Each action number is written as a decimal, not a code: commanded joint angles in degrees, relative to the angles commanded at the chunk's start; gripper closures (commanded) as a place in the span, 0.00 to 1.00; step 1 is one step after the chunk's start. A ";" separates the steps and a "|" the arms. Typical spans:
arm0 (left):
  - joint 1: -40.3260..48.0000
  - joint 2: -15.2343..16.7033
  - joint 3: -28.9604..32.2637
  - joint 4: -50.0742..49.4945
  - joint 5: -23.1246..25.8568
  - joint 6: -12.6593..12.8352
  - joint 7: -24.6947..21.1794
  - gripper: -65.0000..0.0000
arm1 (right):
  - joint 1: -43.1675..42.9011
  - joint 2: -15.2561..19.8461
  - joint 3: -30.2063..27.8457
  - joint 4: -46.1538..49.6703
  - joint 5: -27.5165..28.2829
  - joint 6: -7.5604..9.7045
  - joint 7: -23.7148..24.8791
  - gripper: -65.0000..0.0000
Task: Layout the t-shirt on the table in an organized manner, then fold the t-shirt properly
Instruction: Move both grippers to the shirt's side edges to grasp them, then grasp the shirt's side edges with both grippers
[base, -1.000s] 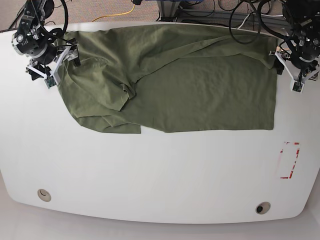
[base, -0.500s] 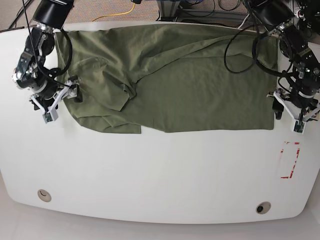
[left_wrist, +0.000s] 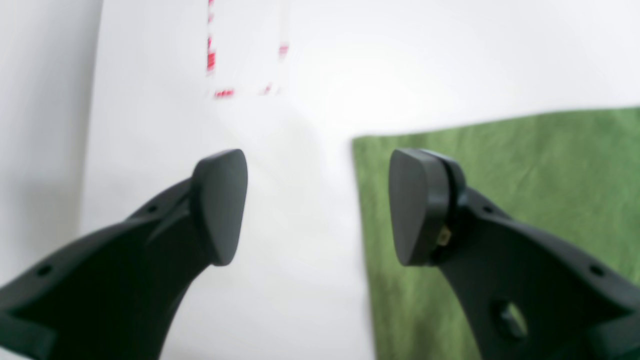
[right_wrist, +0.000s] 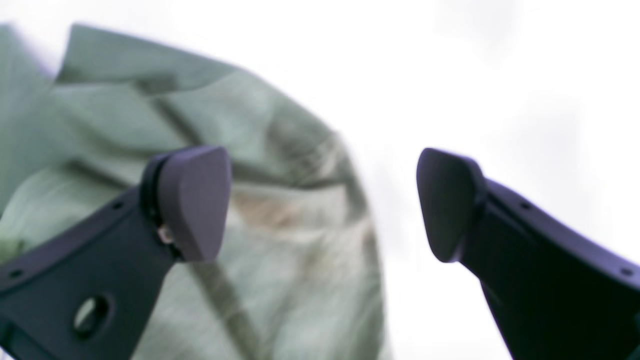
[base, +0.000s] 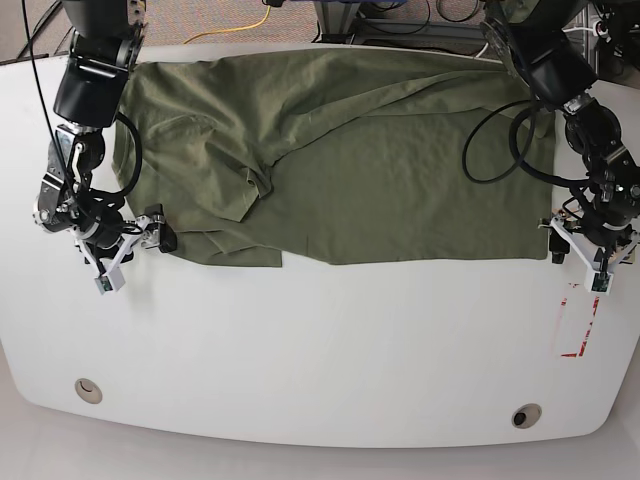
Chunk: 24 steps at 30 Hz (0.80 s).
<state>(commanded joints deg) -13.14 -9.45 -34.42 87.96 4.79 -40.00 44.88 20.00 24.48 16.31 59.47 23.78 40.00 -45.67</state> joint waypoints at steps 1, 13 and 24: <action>0.00 0.00 0.00 -0.26 0.00 0.00 0.00 0.38 | 0.35 0.18 -0.44 -1.41 0.00 0.00 1.05 0.17; 1.67 0.00 0.00 -0.70 0.00 0.00 -0.18 0.38 | 1.85 0.97 -6.42 -9.49 0.35 0.00 7.47 0.17; 1.76 0.00 -0.09 -0.88 0.09 0.00 -0.18 0.38 | 1.58 -0.97 -6.42 -9.41 0.35 0.00 4.40 0.32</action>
<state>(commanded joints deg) -11.38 -9.45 -34.51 87.08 4.88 -40.00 44.70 21.58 23.52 9.89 50.07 24.13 40.00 -41.27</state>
